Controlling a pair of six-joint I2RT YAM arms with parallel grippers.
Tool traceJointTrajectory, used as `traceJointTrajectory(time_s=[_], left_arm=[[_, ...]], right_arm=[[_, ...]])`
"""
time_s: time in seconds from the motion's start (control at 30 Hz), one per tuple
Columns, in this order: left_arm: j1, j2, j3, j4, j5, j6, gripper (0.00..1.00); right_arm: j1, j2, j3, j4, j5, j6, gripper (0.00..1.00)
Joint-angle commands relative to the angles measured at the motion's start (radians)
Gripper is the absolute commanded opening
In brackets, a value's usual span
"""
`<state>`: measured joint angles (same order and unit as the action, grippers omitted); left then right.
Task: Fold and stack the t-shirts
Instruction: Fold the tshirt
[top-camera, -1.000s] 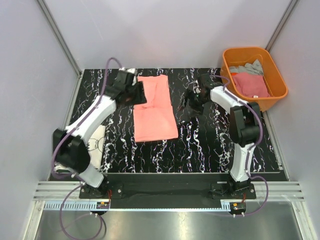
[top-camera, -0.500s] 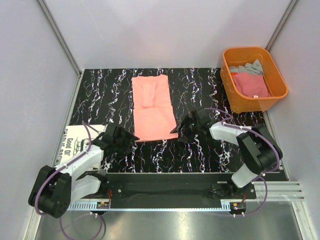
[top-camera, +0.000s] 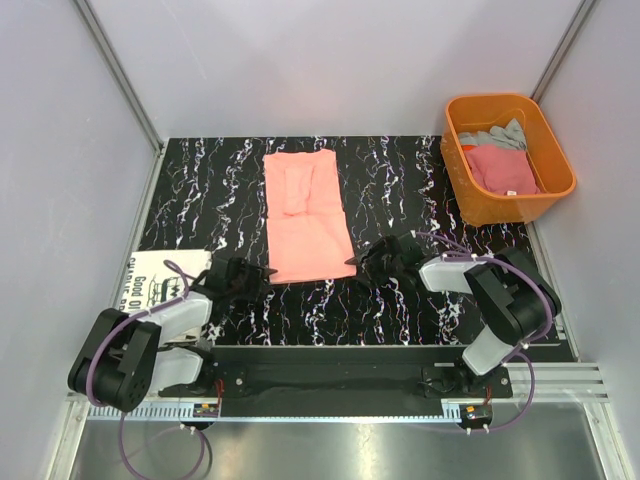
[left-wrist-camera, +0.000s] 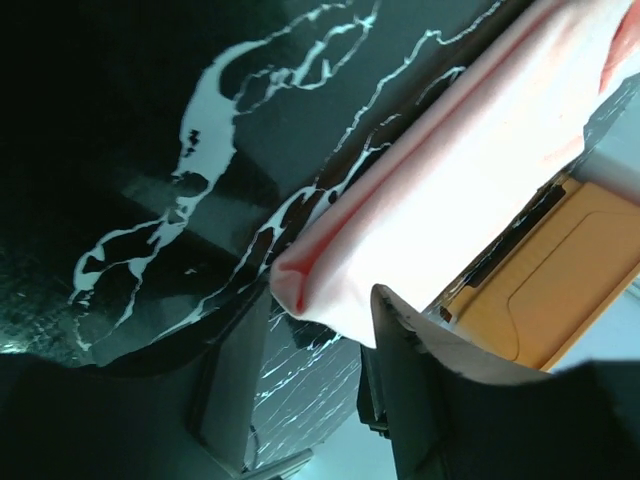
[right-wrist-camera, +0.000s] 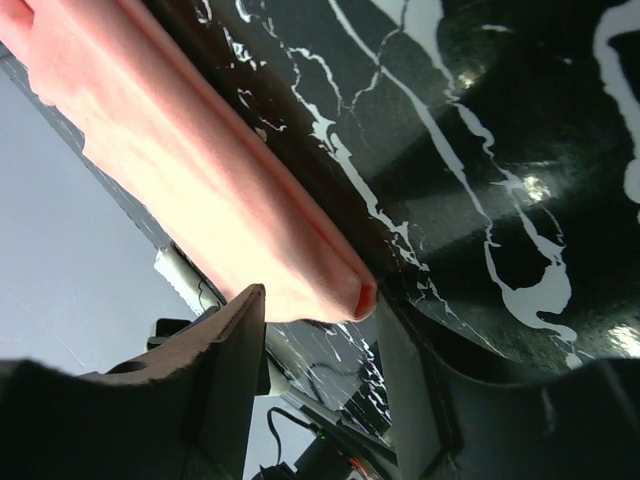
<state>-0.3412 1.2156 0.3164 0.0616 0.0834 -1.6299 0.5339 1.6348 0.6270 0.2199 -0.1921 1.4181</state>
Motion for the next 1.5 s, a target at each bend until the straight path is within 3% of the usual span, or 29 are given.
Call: traceJointTrajectory(time_s=[0.0, 0.17, 0.5, 0.6, 0.63, 0.77, 0.87, 1.03, 1.2, 1.3, 1.47], left_arm=[[0.007, 0.018, -0.039, -0.019, -0.019, -0.067, 0.5], [0.007, 0.012, -0.04, -0.049, -0.031, -0.076, 0.48], [0.007, 0.035, -0.06, -0.028, -0.027, -0.073, 0.37], [0.013, 0.033, -0.059, -0.025, -0.025, -0.064, 0.3], [0.016, 0.033, -0.06, -0.022, -0.024, -0.053, 0.24], [0.024, 0.041, -0.059, -0.028, 0.007, -0.009, 0.0], [0.015, 0.016, -0.069, -0.059, 0.048, 0.015, 0.0], [-0.064, -0.21, -0.092, -0.283, 0.018, -0.001, 0.0], [-0.229, -0.552, -0.094, -0.585, -0.056, -0.122, 0.0], [-0.337, -0.681, -0.076, -0.733, -0.08, -0.195, 0.0], [-0.455, -0.743, -0.016, -0.85, -0.142, -0.235, 0.0]], right_arm=[[0.005, 0.011, 0.003, -0.017, 0.043, 0.047, 0.55], [0.012, -0.033, -0.012, -0.091, 0.097, 0.07, 0.52], [0.014, 0.033, 0.007, -0.102, 0.085, 0.09, 0.47], [0.012, 0.033, 0.004, -0.117, 0.086, 0.096, 0.34], [0.012, 0.031, 0.002, -0.135, 0.086, 0.097, 0.31], [0.012, -0.001, -0.027, -0.174, 0.1, 0.099, 0.0], [0.014, -0.045, -0.032, -0.281, 0.082, 0.055, 0.0], [0.089, -0.284, -0.119, -0.457, 0.121, 0.087, 0.0], [0.217, -0.487, -0.141, -0.634, 0.171, 0.125, 0.0], [0.284, -0.585, -0.156, -0.7, 0.186, 0.18, 0.0], [0.415, -0.681, -0.128, -0.803, 0.246, 0.243, 0.0]])
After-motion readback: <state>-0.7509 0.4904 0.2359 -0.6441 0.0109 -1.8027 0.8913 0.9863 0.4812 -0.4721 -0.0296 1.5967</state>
